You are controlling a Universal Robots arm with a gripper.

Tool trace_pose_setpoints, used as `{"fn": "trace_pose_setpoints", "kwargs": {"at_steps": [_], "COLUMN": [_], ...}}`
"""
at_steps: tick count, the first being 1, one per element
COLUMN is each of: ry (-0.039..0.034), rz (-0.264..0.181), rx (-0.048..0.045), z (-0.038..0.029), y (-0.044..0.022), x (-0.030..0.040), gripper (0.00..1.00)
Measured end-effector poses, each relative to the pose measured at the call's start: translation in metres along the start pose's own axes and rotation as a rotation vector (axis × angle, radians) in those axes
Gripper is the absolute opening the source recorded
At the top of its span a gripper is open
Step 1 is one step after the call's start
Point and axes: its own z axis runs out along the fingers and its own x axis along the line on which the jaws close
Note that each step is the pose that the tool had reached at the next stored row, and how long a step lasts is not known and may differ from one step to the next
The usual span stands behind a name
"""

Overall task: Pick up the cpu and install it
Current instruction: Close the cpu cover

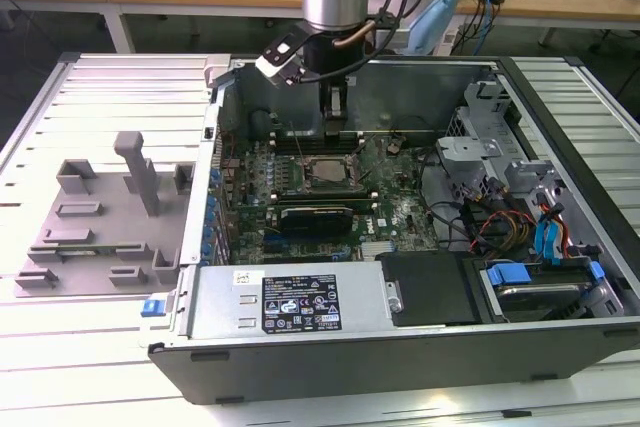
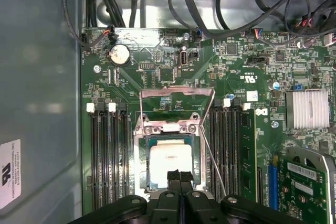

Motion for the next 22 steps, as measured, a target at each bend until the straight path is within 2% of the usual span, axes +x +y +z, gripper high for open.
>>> {"fn": "trace_pose_setpoints", "kwargs": {"at_steps": [4,6,9,22], "ry": [-0.0006,-0.0004,-0.0013,-0.003], "rz": [0.0,0.0,0.0,0.0], "rx": [0.0002,0.0,-0.0001,0.0012], "z": [-0.0014,-0.0099,-0.0151,-0.0165], "y": [0.0,0.0005,0.0008,0.001], "x": [-0.0002,-0.001,-0.0016,-0.0018], "gripper": [0.11,0.11,0.11,0.11]}}
